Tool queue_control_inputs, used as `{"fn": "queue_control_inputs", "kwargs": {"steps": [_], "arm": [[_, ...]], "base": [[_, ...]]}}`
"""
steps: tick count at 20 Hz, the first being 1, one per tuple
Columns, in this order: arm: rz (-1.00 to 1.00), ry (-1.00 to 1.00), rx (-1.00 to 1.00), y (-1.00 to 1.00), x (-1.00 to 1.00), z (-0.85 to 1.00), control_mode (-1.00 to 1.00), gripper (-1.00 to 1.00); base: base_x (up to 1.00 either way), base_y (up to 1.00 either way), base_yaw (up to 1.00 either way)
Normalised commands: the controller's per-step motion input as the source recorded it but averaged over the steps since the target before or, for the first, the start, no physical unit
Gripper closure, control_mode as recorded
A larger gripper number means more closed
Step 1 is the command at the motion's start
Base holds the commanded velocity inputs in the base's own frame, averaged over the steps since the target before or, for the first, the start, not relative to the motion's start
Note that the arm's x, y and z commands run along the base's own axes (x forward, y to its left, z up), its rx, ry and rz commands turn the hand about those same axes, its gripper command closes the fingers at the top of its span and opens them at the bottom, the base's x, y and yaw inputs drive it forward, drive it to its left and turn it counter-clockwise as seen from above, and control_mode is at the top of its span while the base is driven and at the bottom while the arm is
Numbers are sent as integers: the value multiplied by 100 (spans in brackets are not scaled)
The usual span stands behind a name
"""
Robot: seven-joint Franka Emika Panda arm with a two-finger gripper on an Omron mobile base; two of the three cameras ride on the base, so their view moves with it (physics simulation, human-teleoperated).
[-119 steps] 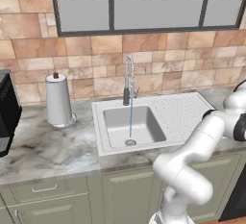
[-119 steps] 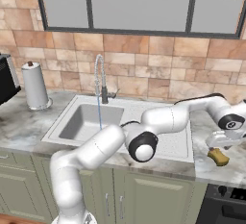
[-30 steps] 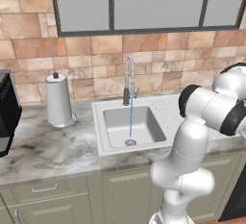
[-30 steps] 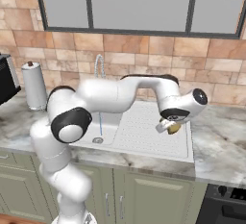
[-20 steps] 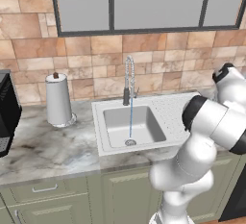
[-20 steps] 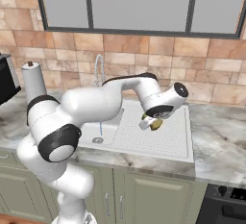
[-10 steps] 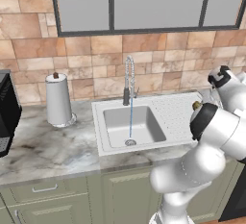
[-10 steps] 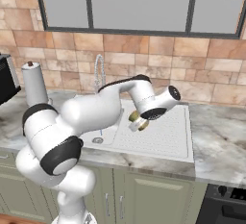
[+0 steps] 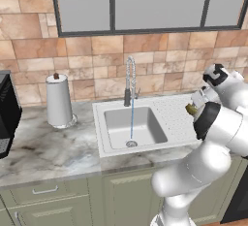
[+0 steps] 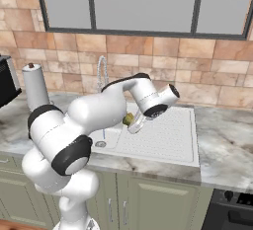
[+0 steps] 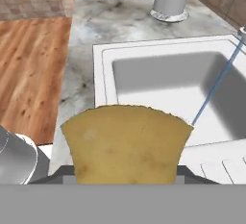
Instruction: Soak the sponge with water for a few seconds and then drop it inside the sink.
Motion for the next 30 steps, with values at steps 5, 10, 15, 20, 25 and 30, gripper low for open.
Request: {"fn": "queue_control_inputs", "kwargs": {"steps": [5, 10, 15, 20, 25, 30], "arm": [[9, 6, 0, 76, 3, 0, -100, 100], [0, -4, 0, 45, 4, -17, -100, 100], [-9, -9, 0, 19, 0, -26, -100, 100], [-11, -3, 0, 3, 14, -11, -100, 100], [-12, 0, 0, 0, 41, 0, -100, 100], [-2, 0, 0, 0, 30, -2, -100, 100]], "base": [[0, 0, 0], [0, 0, 0], [0, 0, 0], [0, 0, 0], [0, 0, 0], [0, 0, 0]]}}
